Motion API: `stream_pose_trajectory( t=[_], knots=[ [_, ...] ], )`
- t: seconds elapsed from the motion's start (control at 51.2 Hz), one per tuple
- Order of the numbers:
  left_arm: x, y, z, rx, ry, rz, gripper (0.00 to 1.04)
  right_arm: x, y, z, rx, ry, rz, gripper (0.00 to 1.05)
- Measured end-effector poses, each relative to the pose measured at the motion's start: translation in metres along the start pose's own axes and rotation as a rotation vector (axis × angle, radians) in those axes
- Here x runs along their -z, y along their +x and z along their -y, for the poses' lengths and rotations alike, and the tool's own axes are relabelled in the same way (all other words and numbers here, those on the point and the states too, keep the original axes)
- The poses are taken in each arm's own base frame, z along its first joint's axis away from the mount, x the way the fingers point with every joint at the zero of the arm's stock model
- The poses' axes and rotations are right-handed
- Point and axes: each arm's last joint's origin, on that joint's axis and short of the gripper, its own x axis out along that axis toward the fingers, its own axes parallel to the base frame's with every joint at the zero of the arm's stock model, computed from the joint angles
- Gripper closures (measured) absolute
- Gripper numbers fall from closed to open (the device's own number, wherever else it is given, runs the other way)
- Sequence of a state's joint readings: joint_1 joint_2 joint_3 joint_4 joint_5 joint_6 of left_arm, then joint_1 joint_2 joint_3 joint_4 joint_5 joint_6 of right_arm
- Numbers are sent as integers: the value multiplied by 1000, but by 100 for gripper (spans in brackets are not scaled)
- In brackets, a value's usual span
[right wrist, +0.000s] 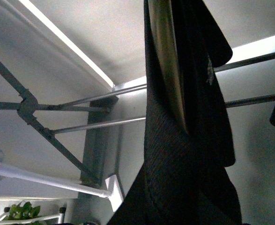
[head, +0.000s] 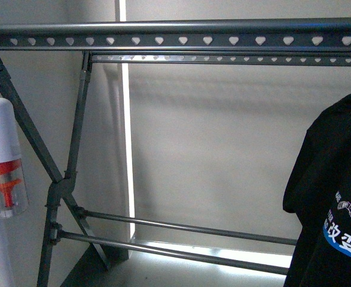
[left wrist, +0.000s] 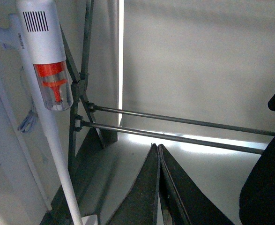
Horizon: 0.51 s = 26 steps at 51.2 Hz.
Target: Hang clothes on hanger
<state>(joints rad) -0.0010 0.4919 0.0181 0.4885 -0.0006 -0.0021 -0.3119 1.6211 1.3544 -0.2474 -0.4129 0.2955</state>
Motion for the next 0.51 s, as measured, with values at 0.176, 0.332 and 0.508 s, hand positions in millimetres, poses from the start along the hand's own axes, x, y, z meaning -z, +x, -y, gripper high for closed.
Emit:
stream_pose_trajectory(
  t=[0.176,0.332,0.508],
  knots=[
    [-1,-6,0,0,0,3,101,21,-8,-3,60,-98,123,67],
    [-2,-11,0,0,0,7,101,49,-55,-20,56,-257,390,37],
    [-2,-15,0,0,0,9,101,99,-122,-39,2,-297,606,8]
  ],
)
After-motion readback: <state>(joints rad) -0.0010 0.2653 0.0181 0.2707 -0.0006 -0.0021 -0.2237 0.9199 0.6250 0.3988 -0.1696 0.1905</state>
